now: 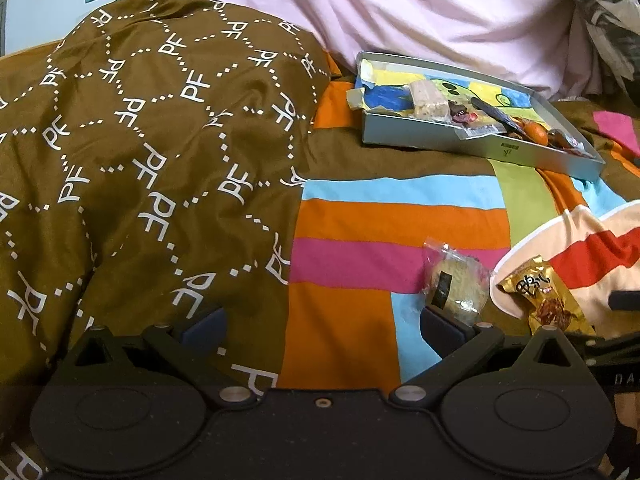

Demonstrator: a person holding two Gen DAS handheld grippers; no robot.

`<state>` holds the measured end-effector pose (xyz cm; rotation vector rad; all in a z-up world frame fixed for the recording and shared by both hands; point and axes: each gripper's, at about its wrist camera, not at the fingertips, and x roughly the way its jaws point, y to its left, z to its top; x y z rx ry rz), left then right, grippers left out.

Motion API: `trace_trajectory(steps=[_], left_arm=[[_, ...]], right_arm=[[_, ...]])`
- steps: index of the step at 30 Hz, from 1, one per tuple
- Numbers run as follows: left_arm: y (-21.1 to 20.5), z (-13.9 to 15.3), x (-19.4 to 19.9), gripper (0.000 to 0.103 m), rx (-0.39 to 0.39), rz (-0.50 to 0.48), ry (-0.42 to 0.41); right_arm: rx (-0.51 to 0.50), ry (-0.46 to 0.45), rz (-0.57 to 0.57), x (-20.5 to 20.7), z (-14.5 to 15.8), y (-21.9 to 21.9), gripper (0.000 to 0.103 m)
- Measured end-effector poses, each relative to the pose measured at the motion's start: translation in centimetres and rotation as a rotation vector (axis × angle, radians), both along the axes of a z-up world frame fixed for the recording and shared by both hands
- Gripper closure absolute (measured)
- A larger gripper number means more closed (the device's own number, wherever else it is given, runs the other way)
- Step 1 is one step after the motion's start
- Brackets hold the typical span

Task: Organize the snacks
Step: 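Move the left gripper to the clear-wrapped cookie while the right gripper approaches the gold jerky packet, then close the right gripper on the gold jerky packet while the left gripper grasps the cookie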

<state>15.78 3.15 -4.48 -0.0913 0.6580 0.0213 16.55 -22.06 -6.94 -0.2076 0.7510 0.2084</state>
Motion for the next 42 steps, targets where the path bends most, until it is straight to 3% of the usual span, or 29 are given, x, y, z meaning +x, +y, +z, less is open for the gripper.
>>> trace_trajectory(steps=[7, 12, 18, 22, 23, 28, 37, 42], left_arm=[[-0.4, -0.4, 0.3, 0.001, 0.011, -0.018, 0.021], [-1.2, -0.4, 0.6, 0.001, -0.014, -0.055, 0.008], [-2.1, -0.6, 0.7, 0.001, 0.004, -0.084, 0.010], [-2.1, -0.5, 0.5, 0.001, 0.013, -0.079, 0.003], [-2.1, -0.4, 0.5, 0.001, 0.020, -0.077, 0.002], [-2.5, -0.1, 0.3, 0.001, 0.057, -0.077, -0.013], [-4.5, 0.9, -1.2, 0.001, 0.233, -0.081, -0.127], [-5.6, 1.0, -1.8, 0.001, 0.292, -0.120, -0.162]], right_arm=[[-0.008, -0.018, 0.098, 1.4, -0.3, 1.5, 0.000], [0.008, -0.009, 0.104, 2.9, -0.9, 1.4, 0.001], [0.004, -0.017, 0.078, 3.2, -1.6, 1.3, 0.014], [0.008, -0.030, 0.110, 2.3, -1.3, 1.7, 0.038], [0.018, -0.030, 0.105, 2.0, -1.3, 1.6, 0.042], [0.024, -0.035, 0.120, 0.7, -0.9, 1.5, 0.047], [0.013, -0.029, 0.173, -2.7, -0.1, 1.0, 0.049], [0.015, -0.016, 0.173, -4.8, -0.2, 0.4, 0.049]])
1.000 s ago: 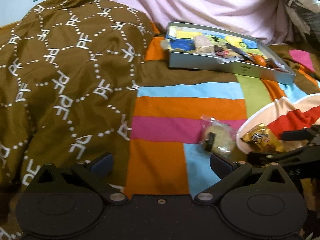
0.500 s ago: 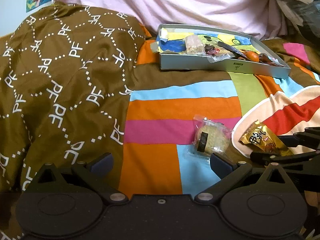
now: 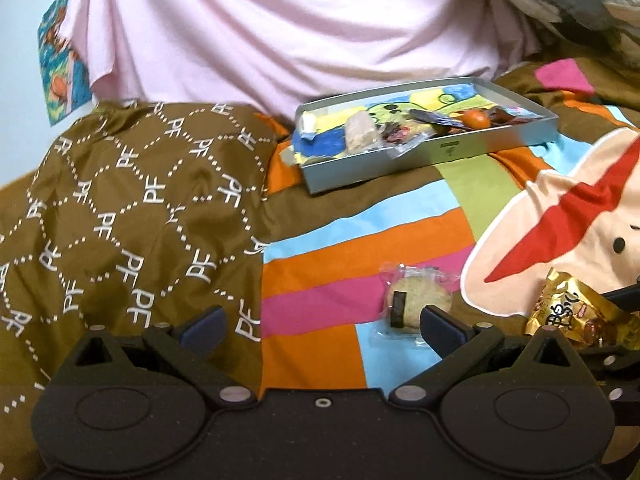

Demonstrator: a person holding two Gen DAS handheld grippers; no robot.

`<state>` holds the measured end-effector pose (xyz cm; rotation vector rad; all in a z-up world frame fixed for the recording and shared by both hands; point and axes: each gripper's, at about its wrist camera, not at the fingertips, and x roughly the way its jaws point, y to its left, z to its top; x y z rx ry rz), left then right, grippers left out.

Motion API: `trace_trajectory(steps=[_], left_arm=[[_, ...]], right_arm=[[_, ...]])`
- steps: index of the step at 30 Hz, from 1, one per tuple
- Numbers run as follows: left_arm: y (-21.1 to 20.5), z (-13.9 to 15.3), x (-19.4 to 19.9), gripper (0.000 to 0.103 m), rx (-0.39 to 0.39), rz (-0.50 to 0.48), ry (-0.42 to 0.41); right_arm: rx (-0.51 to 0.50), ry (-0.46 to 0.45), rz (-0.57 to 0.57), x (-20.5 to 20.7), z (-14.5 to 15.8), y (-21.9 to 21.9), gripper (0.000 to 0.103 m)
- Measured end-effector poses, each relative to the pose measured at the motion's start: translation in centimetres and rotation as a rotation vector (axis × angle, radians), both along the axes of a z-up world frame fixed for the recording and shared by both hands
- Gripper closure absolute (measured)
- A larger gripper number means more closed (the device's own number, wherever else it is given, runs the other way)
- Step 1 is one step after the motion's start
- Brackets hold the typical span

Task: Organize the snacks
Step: 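Close the right gripper on the gold jerky packet while the left gripper grasps the cookie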

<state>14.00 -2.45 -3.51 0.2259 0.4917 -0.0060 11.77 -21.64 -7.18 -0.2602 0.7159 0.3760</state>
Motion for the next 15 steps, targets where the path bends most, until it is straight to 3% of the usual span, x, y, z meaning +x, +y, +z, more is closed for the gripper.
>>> trace_trajectory(steps=[7, 15], left_arm=[[-0.4, -0.4, 0.2, 0.001, 0.023, -0.007, 0.021], [-0.4, -0.4, 2.4, 0.001, -0.034, -0.080, 0.082]], right_arm=[[0.046, 0.022, -0.026, -0.7, 0.1, -1.2, 0.048], [0.124, 0.035, -0.049, -0.5, 0.0, -2.5, 0.048]])
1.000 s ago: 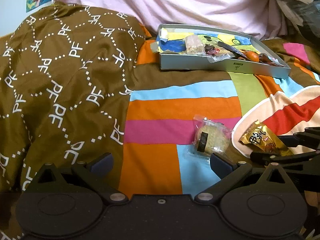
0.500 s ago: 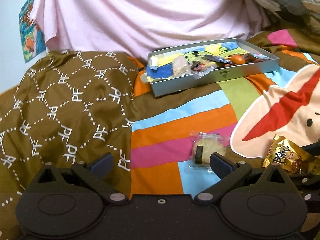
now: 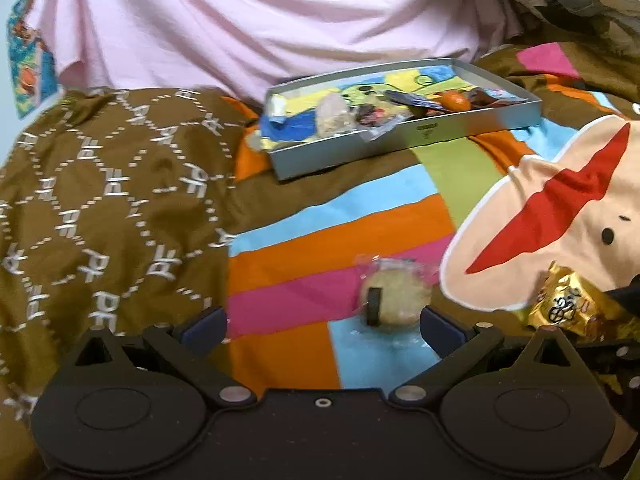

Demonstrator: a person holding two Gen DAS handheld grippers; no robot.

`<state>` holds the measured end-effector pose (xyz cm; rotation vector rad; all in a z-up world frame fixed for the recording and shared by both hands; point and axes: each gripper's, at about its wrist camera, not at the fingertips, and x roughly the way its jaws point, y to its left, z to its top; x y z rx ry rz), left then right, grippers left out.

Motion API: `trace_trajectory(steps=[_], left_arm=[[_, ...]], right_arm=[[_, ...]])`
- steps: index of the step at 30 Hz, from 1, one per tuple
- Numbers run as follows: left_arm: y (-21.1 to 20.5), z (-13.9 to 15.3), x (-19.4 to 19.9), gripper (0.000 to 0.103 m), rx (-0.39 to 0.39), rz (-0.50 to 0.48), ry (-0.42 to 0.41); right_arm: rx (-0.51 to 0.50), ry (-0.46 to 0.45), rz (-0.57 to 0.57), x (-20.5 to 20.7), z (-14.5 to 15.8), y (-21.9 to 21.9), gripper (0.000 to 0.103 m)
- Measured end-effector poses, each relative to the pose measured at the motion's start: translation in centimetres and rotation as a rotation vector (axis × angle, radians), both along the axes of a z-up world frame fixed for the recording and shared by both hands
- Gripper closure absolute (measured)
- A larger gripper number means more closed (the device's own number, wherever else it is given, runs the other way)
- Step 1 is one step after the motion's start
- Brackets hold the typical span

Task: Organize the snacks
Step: 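Close the right gripper on the gold jerky packet while the left gripper grasps the cookie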

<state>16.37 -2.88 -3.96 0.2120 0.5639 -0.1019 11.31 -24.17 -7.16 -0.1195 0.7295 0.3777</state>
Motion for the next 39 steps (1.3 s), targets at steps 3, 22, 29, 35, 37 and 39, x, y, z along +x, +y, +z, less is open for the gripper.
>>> trace_trajectory(steps=[3, 22, 29, 35, 37, 39], left_arm=[[-0.2, -0.4, 1.1, 0.001, -0.031, -0.042, 0.012], [-2.2, -2.5, 5.8, 0.023, -0.093, -0.142, 0.177], [-2.0, -2.1, 5.6, 0.049, -0.114, -0.117, 0.190], [-1.3, -1.9, 4.4, 0.052, -0.183, -0.087, 0.220], [-0.9, -1.8, 3.5, 0.052, -0.209, -0.065, 0.228], [-0.3, -1.7, 2.2, 0.053, -0.251, -0.035, 0.235]], right_arm=[[0.028, 0.018, -0.017, 0.5, 0.0, -0.4, 0.048], [0.058, 0.011, -0.018, 0.9, -0.4, -1.5, 0.047], [0.063, 0.011, -0.021, 0.8, -0.5, -1.5, 0.047], [0.054, 0.004, -0.026, 0.8, -0.6, -1.4, 0.046], [0.049, -0.001, -0.027, 0.7, -0.7, -1.3, 0.046], [0.042, -0.009, -0.027, 0.6, -0.7, -1.2, 0.047]])
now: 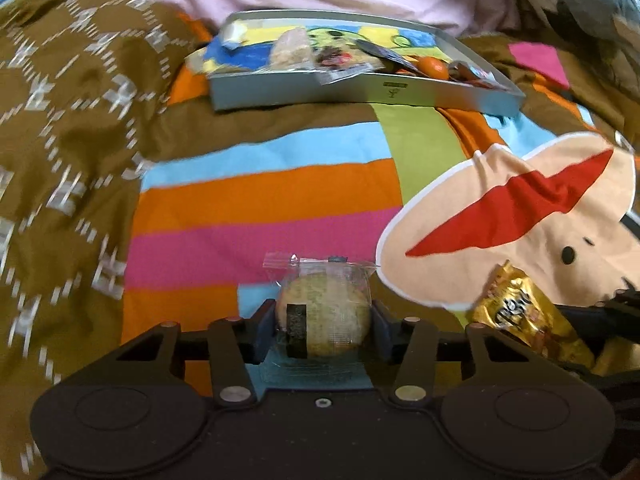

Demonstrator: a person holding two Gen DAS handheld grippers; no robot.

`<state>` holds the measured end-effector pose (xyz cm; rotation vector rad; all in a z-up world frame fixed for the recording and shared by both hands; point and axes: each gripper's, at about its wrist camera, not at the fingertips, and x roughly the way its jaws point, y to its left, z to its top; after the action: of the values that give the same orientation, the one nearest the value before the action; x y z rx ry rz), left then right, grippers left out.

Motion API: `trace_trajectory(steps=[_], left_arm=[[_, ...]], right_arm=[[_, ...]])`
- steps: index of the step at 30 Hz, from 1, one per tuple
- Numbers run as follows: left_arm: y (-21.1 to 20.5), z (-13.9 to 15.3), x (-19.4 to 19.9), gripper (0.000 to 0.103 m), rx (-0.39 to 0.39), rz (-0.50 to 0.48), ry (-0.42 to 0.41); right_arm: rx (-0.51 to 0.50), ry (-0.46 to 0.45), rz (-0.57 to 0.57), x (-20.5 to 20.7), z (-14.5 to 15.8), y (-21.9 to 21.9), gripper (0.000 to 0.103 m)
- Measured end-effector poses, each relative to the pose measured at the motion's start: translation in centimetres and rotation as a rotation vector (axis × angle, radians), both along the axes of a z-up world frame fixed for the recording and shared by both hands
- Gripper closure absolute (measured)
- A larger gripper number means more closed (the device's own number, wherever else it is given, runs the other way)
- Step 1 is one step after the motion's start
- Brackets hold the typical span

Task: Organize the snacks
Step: 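Carry the cookie and gold jerky packet over the grey tray with both grippers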

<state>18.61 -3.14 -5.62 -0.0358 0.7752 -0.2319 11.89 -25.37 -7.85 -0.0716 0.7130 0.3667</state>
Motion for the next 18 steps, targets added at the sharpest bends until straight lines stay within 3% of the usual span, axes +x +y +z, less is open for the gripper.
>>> trace_trajectory(steps=[6, 18], left_arm=[[-0.1, 0.8, -2.2, 0.053, -0.034, -0.002, -0.003], [-0.2, 3.5, -0.9, 0.053, -0.094, 0.030, -0.061]], right_arm=[[-0.015, -0.031, 0.005, -0.6, 0.2, 0.2, 0.049], [-0.025, -0.074, 0.009, -0.5, 1.2, 0.3, 0.050]])
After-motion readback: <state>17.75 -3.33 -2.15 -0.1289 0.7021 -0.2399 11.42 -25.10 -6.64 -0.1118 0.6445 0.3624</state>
